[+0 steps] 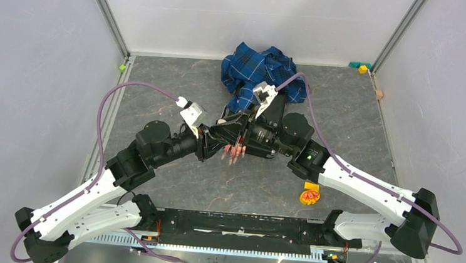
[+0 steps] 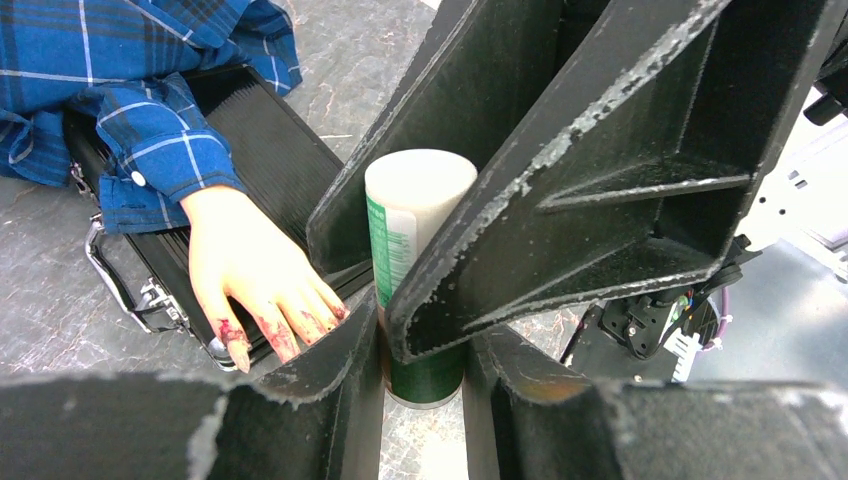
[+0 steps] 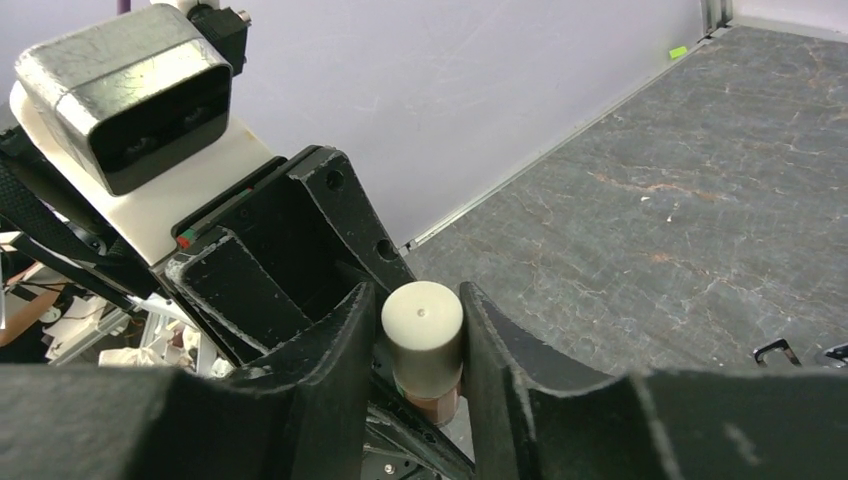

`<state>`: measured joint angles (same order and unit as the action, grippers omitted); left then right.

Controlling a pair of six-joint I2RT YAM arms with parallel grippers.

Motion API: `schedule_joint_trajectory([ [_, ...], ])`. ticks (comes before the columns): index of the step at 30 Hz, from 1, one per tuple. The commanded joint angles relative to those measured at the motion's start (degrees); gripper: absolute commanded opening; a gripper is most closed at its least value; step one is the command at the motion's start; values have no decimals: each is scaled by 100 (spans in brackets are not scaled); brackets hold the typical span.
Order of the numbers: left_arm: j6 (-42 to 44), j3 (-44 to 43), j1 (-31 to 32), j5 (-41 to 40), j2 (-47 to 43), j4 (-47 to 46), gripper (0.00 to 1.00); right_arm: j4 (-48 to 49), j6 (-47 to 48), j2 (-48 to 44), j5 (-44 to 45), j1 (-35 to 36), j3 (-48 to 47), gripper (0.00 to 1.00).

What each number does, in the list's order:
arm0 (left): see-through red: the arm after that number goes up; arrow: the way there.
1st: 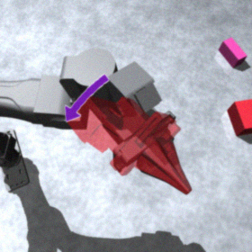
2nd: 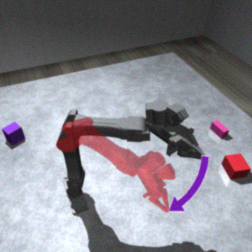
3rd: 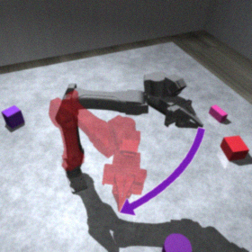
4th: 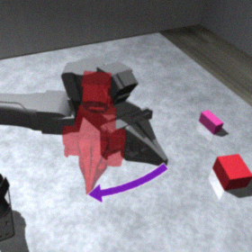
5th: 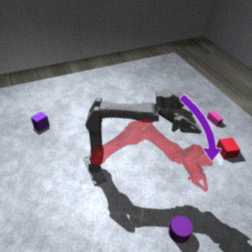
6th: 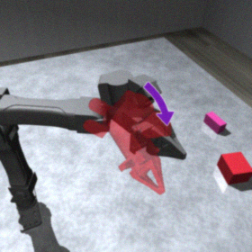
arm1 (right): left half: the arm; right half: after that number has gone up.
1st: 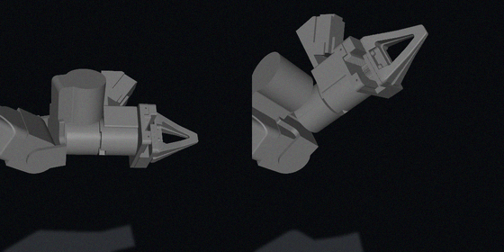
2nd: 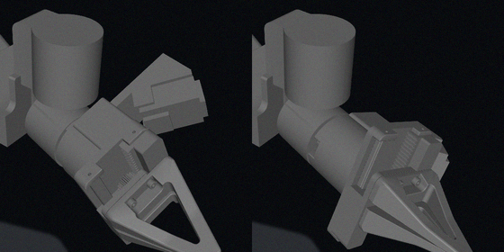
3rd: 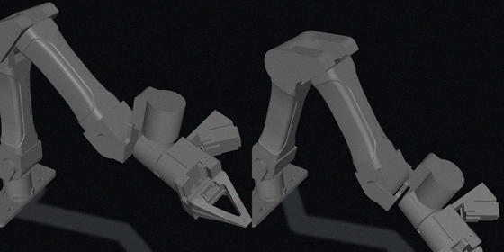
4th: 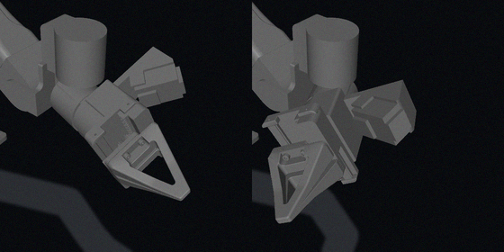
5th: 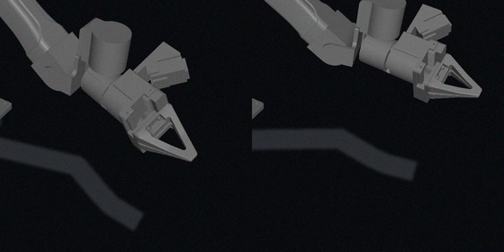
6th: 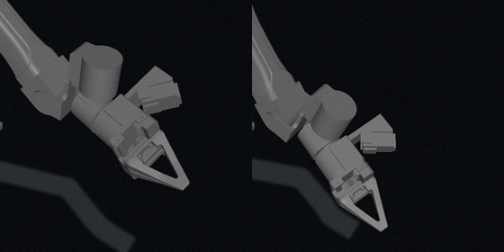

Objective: Paint the nails

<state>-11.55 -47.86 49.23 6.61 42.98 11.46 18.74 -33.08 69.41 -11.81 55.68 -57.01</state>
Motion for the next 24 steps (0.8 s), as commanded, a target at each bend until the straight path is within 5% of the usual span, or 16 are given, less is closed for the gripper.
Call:
schedule_joint_trajectory([
  [1,-198,-212,-53,158,-46,-186,2,75,68,-14,-100,39,-226,39],
  [7,-185,-183,-125,559,-145,-321,2,4,483,-186,-640,-34,-227,5],
  [16,-275,-112,-160,3244,-76,-1094,2,262,1198,-617,-2627,-288,-258,1],
  [24,-679,-108,-160,4514,269,-1687,2,1858,430,-692,-4170,-303,-70,0],
])
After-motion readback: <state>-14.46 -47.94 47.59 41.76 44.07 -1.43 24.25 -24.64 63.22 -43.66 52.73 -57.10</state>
